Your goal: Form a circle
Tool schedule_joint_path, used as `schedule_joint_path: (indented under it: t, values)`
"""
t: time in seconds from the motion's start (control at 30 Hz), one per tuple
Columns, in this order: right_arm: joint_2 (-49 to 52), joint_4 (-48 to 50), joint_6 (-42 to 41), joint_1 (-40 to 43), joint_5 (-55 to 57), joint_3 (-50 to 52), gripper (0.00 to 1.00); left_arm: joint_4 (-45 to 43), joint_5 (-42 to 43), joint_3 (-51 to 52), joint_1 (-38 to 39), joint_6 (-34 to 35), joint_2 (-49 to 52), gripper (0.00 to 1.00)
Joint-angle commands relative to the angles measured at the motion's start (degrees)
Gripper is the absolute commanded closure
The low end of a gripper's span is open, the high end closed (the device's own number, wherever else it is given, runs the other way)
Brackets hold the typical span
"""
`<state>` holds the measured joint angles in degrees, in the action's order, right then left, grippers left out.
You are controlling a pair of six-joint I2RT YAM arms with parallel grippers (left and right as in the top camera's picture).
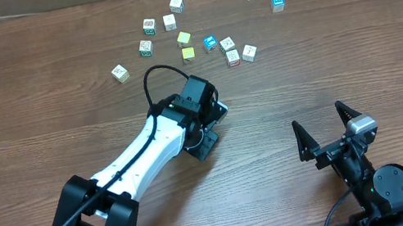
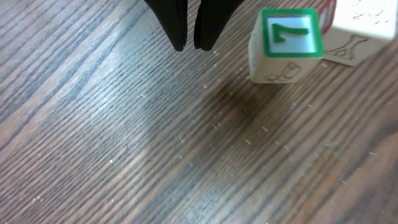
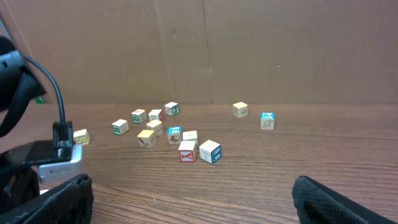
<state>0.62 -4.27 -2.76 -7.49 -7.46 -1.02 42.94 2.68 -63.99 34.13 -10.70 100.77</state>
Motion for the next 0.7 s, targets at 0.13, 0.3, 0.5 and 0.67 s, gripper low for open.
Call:
schedule_joint_path:
  t: [0.13, 0.3, 0.5, 0.67]
  values:
    - [-0.5, 0.3, 0.3, 0.3, 0.1, 0.6, 0.0, -1.0, 0.6, 2.1, 0.4, -0.9, 0.2, 0.96]
    - [-0.5, 0.3, 0.3, 0.3, 0.1, 0.6, 0.0, -3.1, -1.9, 3.9, 0.4, -0.8, 0.3, 0.96]
    - [-0.4, 0.3, 0.3, 0.3, 0.1, 0.6, 0.0, -3.9, -4.1, 4.1, 0.4, -0.9, 1.7, 0.96]
    - [-0.5, 0.2, 0.3, 0.3, 0.1, 0.6, 0.0, -4.9, -6.3, 4.1, 0.4, -0.9, 3.6, 0.96]
